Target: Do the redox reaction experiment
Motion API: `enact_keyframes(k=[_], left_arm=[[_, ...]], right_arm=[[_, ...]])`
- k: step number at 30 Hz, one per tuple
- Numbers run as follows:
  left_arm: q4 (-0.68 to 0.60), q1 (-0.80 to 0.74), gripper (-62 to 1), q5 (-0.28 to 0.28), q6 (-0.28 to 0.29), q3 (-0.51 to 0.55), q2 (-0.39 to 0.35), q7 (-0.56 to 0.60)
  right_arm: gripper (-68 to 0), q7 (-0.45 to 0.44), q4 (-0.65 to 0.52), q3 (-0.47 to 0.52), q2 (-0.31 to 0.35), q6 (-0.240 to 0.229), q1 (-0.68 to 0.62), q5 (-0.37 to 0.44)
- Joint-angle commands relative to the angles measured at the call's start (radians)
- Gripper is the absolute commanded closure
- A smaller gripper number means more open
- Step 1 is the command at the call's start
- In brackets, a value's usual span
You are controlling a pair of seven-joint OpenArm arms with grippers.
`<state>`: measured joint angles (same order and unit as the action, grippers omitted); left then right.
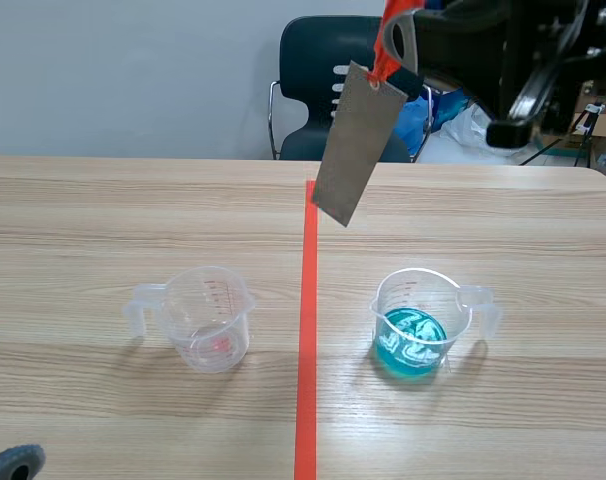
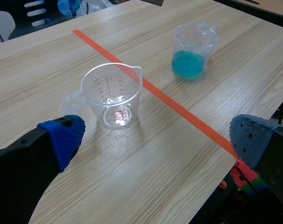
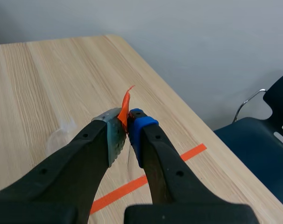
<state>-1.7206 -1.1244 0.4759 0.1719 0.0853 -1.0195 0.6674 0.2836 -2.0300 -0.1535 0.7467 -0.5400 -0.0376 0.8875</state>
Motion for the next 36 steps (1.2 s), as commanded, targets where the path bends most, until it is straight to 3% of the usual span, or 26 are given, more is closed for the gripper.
enact_keyframes(k=[1,10,17,32,36], left_arm=[[-0.012,-0.003,-62.3,0.002,0.002,-0.001,0.008,0.021],[-0.012,-0.003,-62.3,-0.001,0.002,-0.001,0.008,0.024],[-0.012,-0.003,-62.3,-0.001,0.002,-0.001,0.008,0.024],[-0.012,-0.003,-62.3,-0.001,0.002,-0.001,0.008,0.024],[-0.012,-0.003,-62.3,-0.001,0.002,-0.001,0.008,0.024]], right_arm=[[-1.0,-0.033,-0.010,-0.001,0.035,0.001,-0.016,0.013],[-1.0,-0.155,-0.037,0.002,0.164,0.001,-0.098,0.016],[-1.0,-0.160,-0.095,0.058,0.252,0.002,-0.152,0.095],[-1.0,-0.219,-0.101,0.077,0.484,0.002,-0.201,0.112],[-1.0,-0.231,-0.101,0.077,0.541,0.028,-0.201,0.112]])
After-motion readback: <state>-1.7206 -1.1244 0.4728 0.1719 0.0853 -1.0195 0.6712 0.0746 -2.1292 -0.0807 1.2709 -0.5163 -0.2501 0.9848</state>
